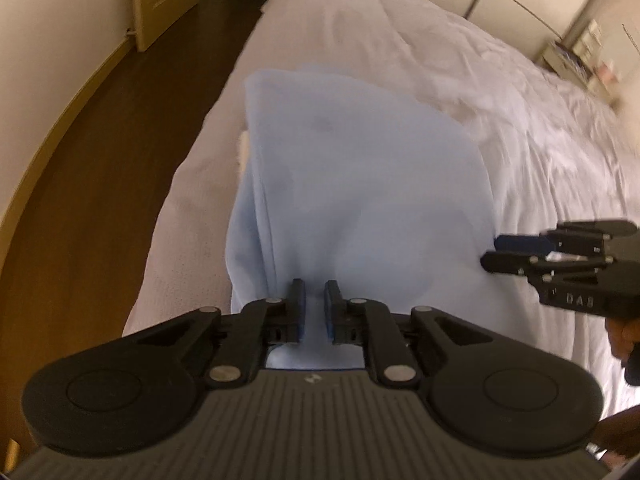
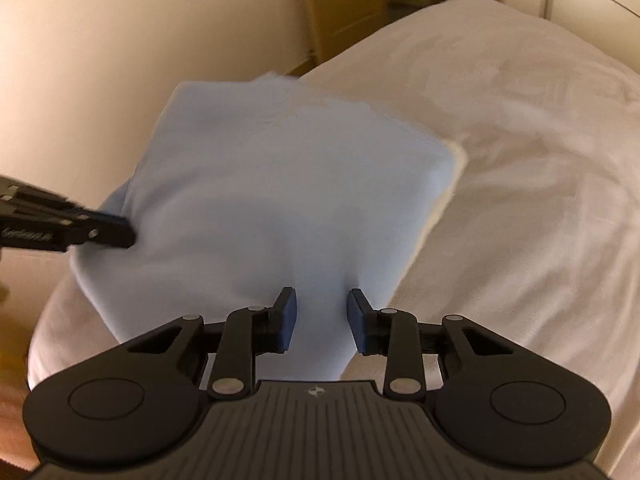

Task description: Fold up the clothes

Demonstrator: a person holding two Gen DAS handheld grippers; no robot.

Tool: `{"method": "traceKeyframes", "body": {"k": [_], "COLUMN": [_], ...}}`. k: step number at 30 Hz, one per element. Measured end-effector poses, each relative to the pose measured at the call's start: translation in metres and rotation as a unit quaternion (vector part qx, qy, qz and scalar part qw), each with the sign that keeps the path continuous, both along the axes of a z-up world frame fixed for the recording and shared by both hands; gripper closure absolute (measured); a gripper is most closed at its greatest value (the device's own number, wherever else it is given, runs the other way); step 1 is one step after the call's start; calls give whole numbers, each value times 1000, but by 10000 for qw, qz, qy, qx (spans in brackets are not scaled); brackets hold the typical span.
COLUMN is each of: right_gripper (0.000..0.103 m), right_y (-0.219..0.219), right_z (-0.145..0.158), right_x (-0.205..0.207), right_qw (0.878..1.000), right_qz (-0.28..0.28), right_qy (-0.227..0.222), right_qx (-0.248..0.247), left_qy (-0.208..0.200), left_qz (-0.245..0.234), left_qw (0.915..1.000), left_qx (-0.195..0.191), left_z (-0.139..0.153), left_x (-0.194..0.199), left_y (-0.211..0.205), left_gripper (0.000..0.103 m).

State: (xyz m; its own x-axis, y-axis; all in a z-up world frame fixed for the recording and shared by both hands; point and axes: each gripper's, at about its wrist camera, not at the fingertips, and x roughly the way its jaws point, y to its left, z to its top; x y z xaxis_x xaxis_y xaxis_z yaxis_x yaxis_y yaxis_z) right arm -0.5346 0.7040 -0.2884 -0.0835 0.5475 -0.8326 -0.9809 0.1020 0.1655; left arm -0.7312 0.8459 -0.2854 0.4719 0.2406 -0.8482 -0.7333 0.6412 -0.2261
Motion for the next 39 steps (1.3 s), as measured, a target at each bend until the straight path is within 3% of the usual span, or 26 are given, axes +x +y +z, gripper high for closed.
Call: {"method": "traceKeyframes", "body": {"k": [6, 9, 14, 17, 21, 25, 29, 34, 39], "right_gripper": [70, 70, 69, 69, 65, 66, 65, 65, 64], "right_y": [13, 37, 80, 91, 91, 68, 20, -26, -30], "right_z": [24, 26, 0, -19, -18, 2, 26, 24, 4], "right_x": [11, 36, 82, 89, 89, 92, 65, 15, -18], "right_qw": [9994, 9978, 9916, 9888, 9870, 9830, 9879, 9940, 9973], "right_qz": [64, -324, -978, -1004, -996, -1214, -978, -490, -45], "right_qy": [285, 485, 830, 1103, 1261, 1362, 1162, 979, 655], "right_qx": [202, 299, 165, -84, -80, 220, 307, 16, -330], "left_qy": [-225, -337, -487, -331, -324, -385, -335, 10, 441], "left_qz": [160, 240, 387, 528, 542, 574, 482, 519, 869], "left_qw": [9996, 9990, 9979, 9980, 9980, 9976, 9982, 9985, 9951], "left_qx": [107, 161, 190, -131, -63, 82, 90, -170, -181], "left_z": [10, 15, 17, -19, -16, 14, 45, 38, 25], "left_x": [18, 27, 41, 41, 41, 23, -1, -14, -12], "left_y": [39, 59, 91, 106, 104, 81, 32, -29, -44], "left_gripper": [94, 94, 97, 98, 98, 97, 97, 94, 94]}}
